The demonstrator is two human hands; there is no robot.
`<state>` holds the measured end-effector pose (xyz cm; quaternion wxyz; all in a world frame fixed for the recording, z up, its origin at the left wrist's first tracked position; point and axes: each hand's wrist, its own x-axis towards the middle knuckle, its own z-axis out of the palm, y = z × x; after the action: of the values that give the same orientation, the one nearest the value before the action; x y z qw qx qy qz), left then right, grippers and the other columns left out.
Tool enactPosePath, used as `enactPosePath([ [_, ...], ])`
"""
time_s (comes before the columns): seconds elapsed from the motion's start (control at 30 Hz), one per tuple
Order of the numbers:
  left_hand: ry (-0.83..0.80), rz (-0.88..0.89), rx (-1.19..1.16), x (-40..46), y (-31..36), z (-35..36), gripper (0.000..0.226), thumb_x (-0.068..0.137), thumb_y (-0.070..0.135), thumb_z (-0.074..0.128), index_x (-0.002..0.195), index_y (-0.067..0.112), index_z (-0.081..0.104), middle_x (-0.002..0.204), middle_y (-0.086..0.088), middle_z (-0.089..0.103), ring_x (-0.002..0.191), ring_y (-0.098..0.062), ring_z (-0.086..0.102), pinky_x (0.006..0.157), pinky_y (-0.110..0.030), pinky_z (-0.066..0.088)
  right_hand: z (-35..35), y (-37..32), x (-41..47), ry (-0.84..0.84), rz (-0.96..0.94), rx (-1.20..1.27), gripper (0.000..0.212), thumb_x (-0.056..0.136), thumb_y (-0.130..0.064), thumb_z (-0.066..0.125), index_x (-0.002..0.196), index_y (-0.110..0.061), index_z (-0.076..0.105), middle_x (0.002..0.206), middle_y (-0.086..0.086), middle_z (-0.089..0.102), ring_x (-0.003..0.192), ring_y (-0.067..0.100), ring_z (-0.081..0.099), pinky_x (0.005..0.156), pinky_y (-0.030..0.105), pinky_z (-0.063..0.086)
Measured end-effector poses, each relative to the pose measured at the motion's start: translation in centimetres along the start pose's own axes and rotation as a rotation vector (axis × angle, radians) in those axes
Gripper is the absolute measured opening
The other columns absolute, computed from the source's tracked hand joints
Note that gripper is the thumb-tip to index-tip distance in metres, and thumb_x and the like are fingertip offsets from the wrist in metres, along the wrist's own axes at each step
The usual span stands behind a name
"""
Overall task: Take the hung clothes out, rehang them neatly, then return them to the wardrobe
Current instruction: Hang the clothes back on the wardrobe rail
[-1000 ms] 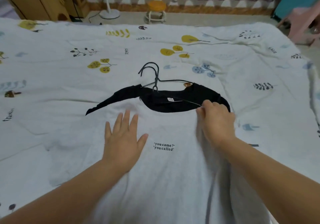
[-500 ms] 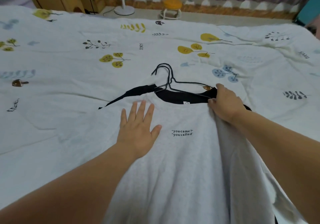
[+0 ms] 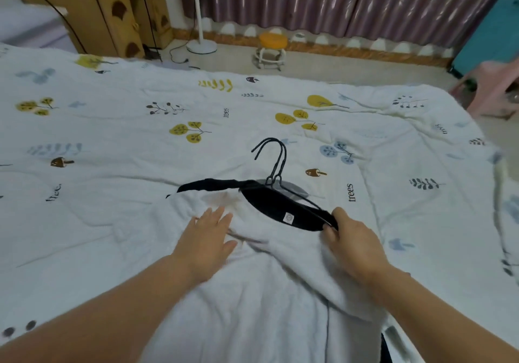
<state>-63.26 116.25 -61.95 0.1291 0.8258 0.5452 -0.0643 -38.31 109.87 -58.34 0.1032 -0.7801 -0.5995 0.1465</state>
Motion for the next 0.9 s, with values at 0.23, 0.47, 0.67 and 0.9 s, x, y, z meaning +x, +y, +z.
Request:
enactPosePath([
  [0.23, 0.542, -0.061, -0.342, -7.1, 3.0, -11.7, 0.029, 0.094, 0.02, 0.044, 0.122, 0.016, 0.05, 0.12, 0.001, 0.051, 0.113, -0.018, 0.045, 0.095, -0.028, 0.032, -7.0, -5.6, -8.9, 0.0, -0.032, 0.167, 0.018, 0.095, -0.038, 0.041, 0.083, -0.027, 0.032, 0.069, -0.007, 0.051, 0.072, 0.02, 0.051, 0.064, 0.032, 0.04],
  [0.47, 0.443, 0.111, -0.394, -13.1, 5.7, -22.9, 0.044, 0.098, 0.041, 0.027, 0.134, 0.019, 0.041, 0.133, 0.006, 0.049, 0.129, -0.011, 0.037, 0.115, -0.027, 0.006, -16.7, -11.7, -16.1, 0.037, -0.025, 0.289, 0.027, 0.089, -0.04, 0.049, 0.071, -0.034, 0.03, 0.062, -0.01, 0.054, 0.058, 0.004, 0.043, 0.055, 0.016, 0.034],
  [0.67, 0.534, 0.077, -0.625, -20.4, 6.8, -33.3, 0.028, 0.096, 0.035, 0.042, 0.103, 0.014, 0.058, 0.098, -0.001, 0.066, 0.098, -0.024, 0.056, 0.085, -0.035, 0.043, -26.4, -17.1, -22.9, 0.131, -0.096, 0.335, 0.022, 0.09, -0.037, 0.051, 0.072, -0.034, 0.039, 0.06, -0.007, 0.049, 0.056, 0.004, 0.042, 0.05, 0.019, 0.03],
  [0.9, 0.685, 0.059, -0.893, -29.1, 8.0, -44.1, 0.02, 0.098, 0.027, 0.036, 0.089, 0.013, 0.048, 0.079, -0.006, 0.059, 0.083, -0.03, 0.059, 0.08, -0.044, 0.047, -35.4, -23.7, -30.4, 0.084, -0.167, 0.507, 0.013, 0.087, -0.027, 0.056, 0.077, -0.024, 0.048, 0.058, -0.008, 0.049, 0.048, 0.003, 0.039, 0.05, 0.023, 0.032],
])
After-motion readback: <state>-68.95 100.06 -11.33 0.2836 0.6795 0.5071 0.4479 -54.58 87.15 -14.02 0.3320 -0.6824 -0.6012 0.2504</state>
